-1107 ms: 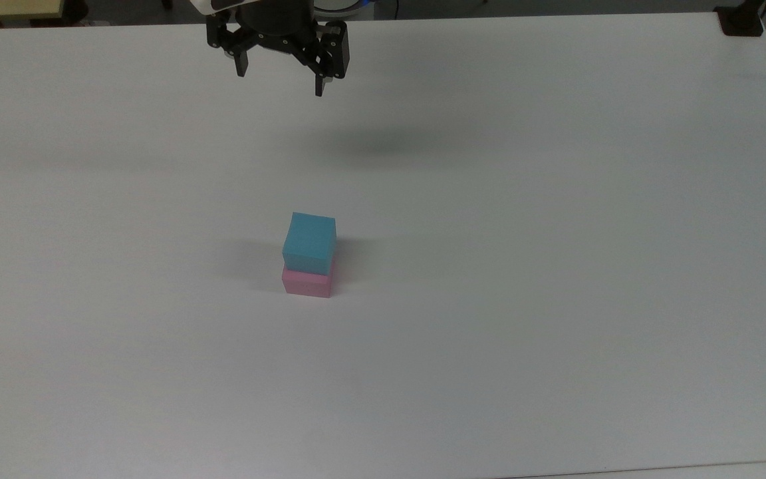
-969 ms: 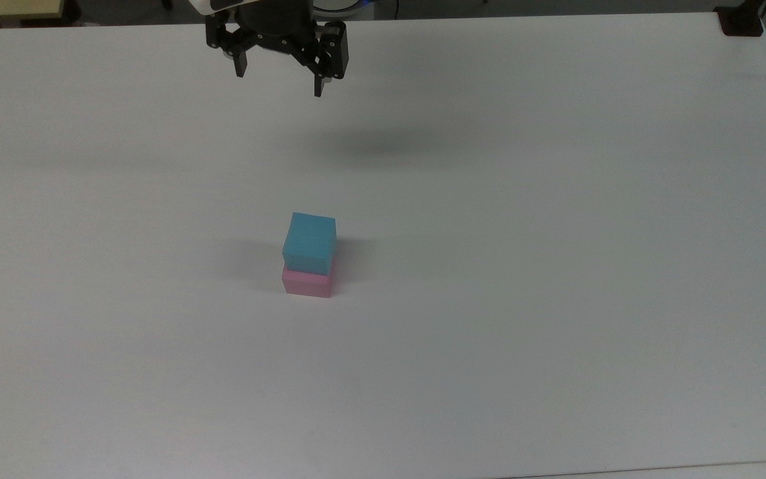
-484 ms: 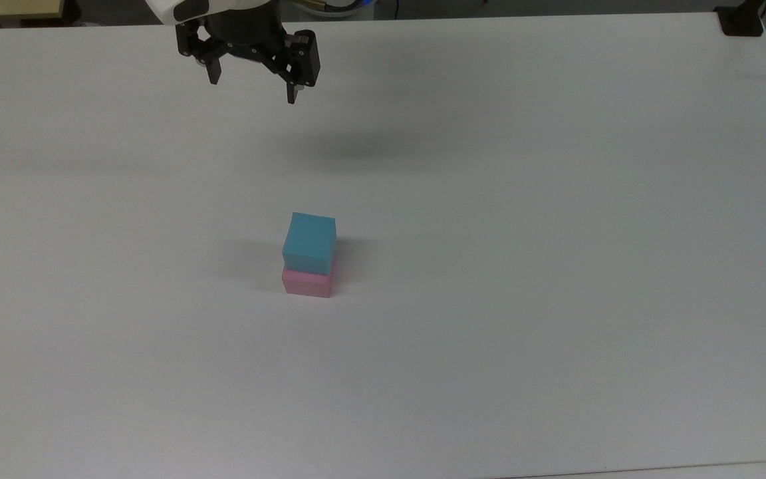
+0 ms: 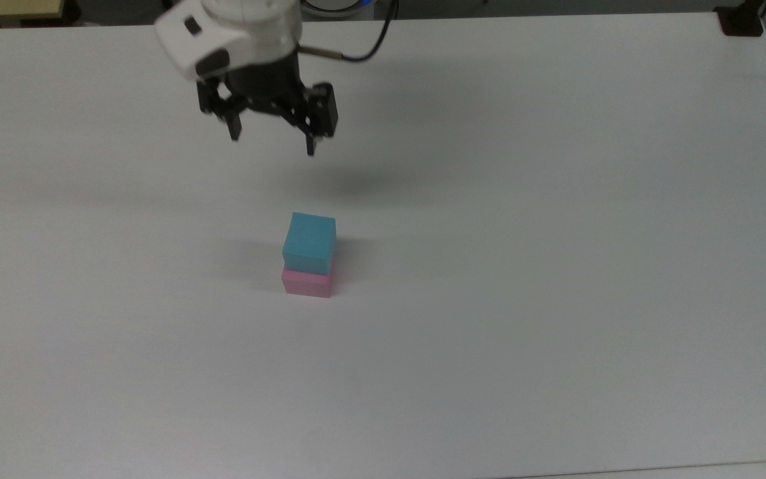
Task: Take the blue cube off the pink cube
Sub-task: 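Move the open gripper down over the light-blue cube on the pink cube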
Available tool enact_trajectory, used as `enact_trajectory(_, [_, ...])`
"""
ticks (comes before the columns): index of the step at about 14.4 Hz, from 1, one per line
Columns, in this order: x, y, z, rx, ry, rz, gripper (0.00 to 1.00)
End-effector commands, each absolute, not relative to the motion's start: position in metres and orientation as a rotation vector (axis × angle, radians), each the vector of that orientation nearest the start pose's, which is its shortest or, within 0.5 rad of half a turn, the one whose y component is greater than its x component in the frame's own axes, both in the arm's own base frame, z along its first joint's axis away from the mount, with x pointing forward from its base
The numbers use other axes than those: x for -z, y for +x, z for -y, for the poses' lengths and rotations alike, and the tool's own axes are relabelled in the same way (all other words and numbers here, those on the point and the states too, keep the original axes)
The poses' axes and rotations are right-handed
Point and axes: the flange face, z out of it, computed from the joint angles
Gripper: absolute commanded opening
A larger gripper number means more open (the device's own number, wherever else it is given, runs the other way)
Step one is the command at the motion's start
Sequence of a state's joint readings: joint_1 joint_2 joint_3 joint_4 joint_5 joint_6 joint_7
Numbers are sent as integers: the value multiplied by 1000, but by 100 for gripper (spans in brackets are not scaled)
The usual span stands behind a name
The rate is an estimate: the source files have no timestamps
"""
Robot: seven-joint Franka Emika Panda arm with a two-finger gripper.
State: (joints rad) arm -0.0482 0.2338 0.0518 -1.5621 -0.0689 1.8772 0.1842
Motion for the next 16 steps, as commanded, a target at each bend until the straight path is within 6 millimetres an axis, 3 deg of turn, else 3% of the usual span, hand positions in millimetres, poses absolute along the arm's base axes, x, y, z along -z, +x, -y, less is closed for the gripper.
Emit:
enact_trajectory(1, [-468,669,-28,167,-3159,-188,100])
enact_trajectory(5, [-427,685,-53,209,-3160,-201,100])
enact_trajectory(8, [-407,692,-53,227,-3188,-220,100])
enact_trajectory(12, [-420,698,-39,276,-3202,-235,100])
enact_trajectory(16, [-423,697,-44,269,-3193,-241,100])
